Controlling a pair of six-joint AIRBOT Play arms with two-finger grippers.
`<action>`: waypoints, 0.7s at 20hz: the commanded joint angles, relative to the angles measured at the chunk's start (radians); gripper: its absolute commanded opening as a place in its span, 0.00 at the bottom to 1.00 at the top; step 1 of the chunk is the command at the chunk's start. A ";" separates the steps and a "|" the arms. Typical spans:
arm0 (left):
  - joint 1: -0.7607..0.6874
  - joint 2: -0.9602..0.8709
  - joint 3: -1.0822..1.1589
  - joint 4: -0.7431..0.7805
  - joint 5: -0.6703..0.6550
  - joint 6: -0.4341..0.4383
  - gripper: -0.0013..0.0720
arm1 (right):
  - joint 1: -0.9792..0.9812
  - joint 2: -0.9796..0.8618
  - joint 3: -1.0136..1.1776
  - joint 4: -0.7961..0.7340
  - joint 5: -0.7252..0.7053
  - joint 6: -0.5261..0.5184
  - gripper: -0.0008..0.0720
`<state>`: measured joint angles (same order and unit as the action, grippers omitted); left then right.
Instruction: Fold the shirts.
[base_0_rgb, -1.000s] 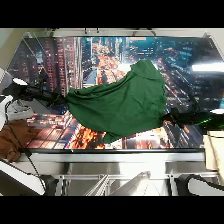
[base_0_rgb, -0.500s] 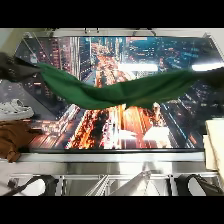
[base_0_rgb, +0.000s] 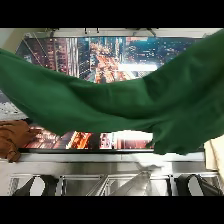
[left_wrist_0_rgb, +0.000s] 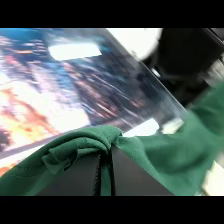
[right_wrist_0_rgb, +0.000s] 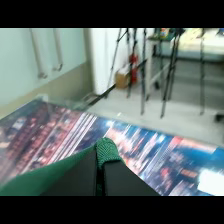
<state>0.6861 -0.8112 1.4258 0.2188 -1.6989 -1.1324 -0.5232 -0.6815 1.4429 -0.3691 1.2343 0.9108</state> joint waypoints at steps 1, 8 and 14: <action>-0.051 -0.174 0.000 0.095 0.012 0.010 0.05 | 0.090 -0.237 -0.043 0.049 0.055 0.002 0.04; -0.428 -1.025 0.126 0.387 0.168 0.032 0.02 | 0.390 -0.980 -0.143 0.073 -0.161 -0.055 0.04; -0.366 -1.430 0.638 0.106 -0.016 -0.156 1.00 | 0.249 -1.118 0.011 0.040 -0.084 -0.100 0.50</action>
<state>0.3004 -2.0869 1.8751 0.4469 -1.6424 -1.1923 -0.2131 -1.7519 1.4006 -0.2802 1.0992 0.8196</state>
